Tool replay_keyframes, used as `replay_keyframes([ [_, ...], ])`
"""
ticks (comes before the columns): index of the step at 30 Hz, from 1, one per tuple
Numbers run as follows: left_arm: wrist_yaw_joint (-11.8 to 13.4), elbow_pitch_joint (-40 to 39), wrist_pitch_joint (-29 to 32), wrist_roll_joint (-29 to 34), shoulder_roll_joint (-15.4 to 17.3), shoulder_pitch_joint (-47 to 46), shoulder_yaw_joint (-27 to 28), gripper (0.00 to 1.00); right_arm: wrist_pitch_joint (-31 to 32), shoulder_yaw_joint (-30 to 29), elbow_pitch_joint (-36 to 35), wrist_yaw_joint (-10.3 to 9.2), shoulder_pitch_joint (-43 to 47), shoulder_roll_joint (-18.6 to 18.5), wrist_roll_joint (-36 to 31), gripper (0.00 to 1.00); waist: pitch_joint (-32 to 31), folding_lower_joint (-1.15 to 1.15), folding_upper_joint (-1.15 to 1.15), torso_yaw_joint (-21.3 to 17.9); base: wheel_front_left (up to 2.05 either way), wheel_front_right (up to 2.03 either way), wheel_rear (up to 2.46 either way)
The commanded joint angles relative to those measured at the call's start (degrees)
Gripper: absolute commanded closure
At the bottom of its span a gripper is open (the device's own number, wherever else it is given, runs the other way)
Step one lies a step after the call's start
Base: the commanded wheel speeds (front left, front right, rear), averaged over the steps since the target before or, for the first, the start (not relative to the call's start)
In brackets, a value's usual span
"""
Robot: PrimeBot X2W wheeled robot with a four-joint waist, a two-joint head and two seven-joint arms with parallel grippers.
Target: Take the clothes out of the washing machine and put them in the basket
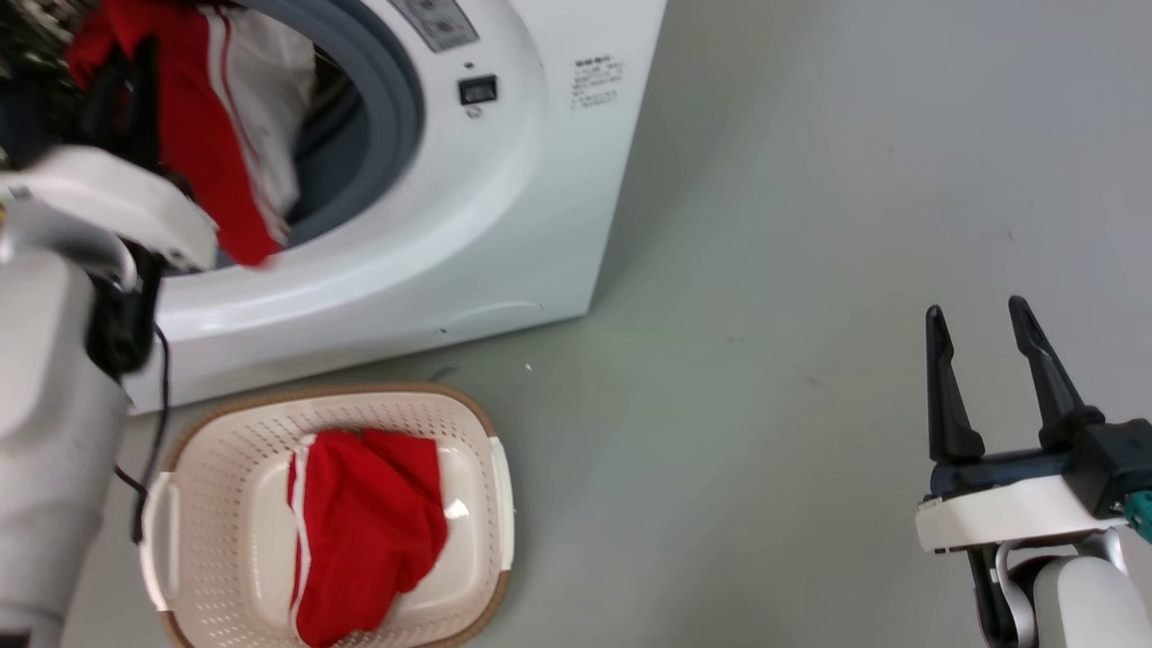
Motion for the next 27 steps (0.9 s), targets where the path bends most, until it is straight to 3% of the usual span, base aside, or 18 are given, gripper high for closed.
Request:
replay_keyframes([
  [1,0.51,-1.25,-0.48,0.25,-0.25,1.37,0.18,1.0,-0.12,-0.16,0.12,-0.06,0.85,0.05,-0.38,0.0,-2.49,0.01,0.0,1.75,0.0,0.0,0.0],
  [2,1.09,-3.22,-0.65,0.63,-0.06,3.09,0.25,1.0,-0.12,-0.21,0.2,-0.06,1.27,0.07,-0.49,0.0,-3.11,0.01,0.0,2.09,0.0,0.0,0.0],
  [3,3.35,-10.18,-1.03,0.81,0.04,8.45,1.28,1.0,-0.12,-0.37,0.34,-0.06,2.1,0.07,-0.9,0.0,-4.8,0.01,0.0,3.18,0.0,0.0,0.0],
  [9,8.02,-25.38,-1.32,1.8,0.37,18.57,2.85,1.0,-0.11,-0.7,0.51,-0.06,3.65,0.07,-1.54,0.0,-6.99,0.01,0.0,5.57,0.0,0.0,0.0],
  [15,12.07,-37.27,0.33,3.45,0.49,25.9,0.76,1.0,-0.11,-1.73,0.35,-0.06,3.87,0.07,-2.1,0.0,-7.83,0.01,0.0,8.58,0.0,0.0,0.0],
  [21,13.72,-41.56,2.93,2.38,0.41,31.59,-1.09,1.0,-0.11,-2.2,0.19,-0.06,3.71,0.07,-2.36,0.0,-7.76,0.01,0.0,10.31,0.0,0.0,0.0],
  [27,12.85,-36.3,4.02,1.59,-0.25,33.99,-3.23,1.0,-0.11,-1.39,-0.23,-0.06,2.65,0.06,-2.79,0.0,-5.52,0.01,0.0,10.59,0.0,0.0,0.0],
])
